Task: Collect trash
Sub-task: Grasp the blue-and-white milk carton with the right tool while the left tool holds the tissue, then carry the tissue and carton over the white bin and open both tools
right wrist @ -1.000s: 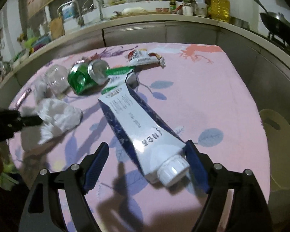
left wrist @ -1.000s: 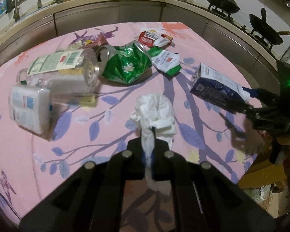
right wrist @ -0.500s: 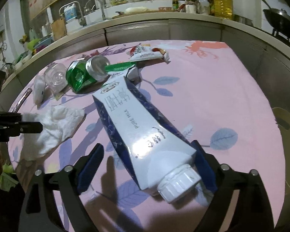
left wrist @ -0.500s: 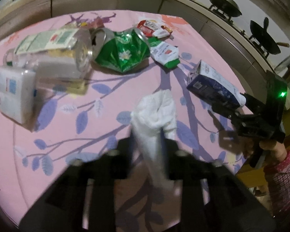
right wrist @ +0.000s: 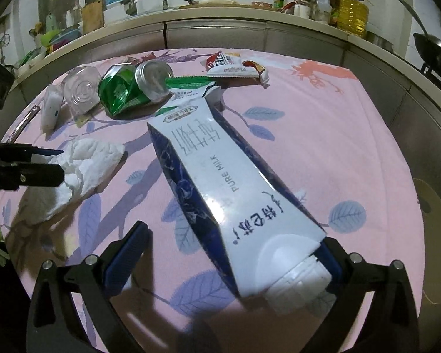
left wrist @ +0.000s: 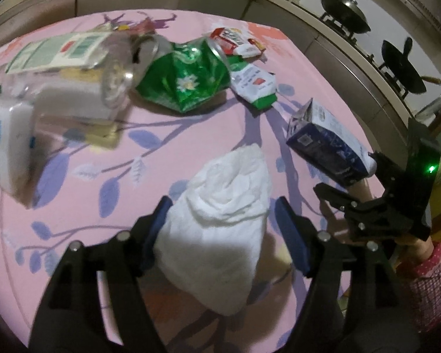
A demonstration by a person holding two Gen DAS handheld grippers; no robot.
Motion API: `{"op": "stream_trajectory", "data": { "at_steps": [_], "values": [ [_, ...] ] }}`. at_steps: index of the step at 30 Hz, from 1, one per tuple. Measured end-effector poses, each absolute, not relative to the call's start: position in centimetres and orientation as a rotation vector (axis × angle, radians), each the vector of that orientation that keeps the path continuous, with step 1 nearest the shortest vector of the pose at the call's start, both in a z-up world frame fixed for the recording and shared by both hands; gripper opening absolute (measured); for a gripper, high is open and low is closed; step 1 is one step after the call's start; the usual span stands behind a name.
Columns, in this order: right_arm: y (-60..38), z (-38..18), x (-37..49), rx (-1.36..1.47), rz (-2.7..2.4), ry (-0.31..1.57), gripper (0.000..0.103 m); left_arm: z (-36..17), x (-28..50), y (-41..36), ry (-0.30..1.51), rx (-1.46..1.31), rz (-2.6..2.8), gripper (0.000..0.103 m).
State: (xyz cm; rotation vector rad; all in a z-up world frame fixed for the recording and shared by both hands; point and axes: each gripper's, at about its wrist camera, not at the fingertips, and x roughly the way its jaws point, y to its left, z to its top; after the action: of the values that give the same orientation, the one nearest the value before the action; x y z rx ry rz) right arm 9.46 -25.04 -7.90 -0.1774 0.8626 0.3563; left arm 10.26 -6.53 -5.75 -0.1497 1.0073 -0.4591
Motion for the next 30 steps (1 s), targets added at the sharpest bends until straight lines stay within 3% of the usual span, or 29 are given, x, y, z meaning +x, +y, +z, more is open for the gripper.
{"op": "stream_trajectory", "data": {
  "at_steps": [2, 4, 10, 19, 30],
  "values": [
    [-25.2, -7.8, 9.4, -0.167, 0.342, 0.854, 0.090, -6.0, 10.2, -7.3, 1.001, -0.100, -0.461, 0.025],
    [-25.3, -7.4, 9.1, -0.160, 0.321, 0.827, 0.065, -6.1, 10.2, -7.7, 0.998, -0.078, -0.472, 0.011],
    [-25.3, -7.0, 7.8, -0.074, 0.366, 0.821, 0.053, -5.0, 10.3, -7.6, 0.990, -0.144, -0.532, 0.010],
    [-29.7, -5.8, 6.3, 0.259, 0.369, 0.782, 0.050, -1.5, 11.6, -10.8, 0.949, -0.176, -0.622, 0.010],
    [-35.6, -4.7, 5.2, 0.411, 0.268, 0.705, 0.050, 0.2, 14.5, -20.1, 0.955, -0.123, -0.759, 0.010]
  ]
}}
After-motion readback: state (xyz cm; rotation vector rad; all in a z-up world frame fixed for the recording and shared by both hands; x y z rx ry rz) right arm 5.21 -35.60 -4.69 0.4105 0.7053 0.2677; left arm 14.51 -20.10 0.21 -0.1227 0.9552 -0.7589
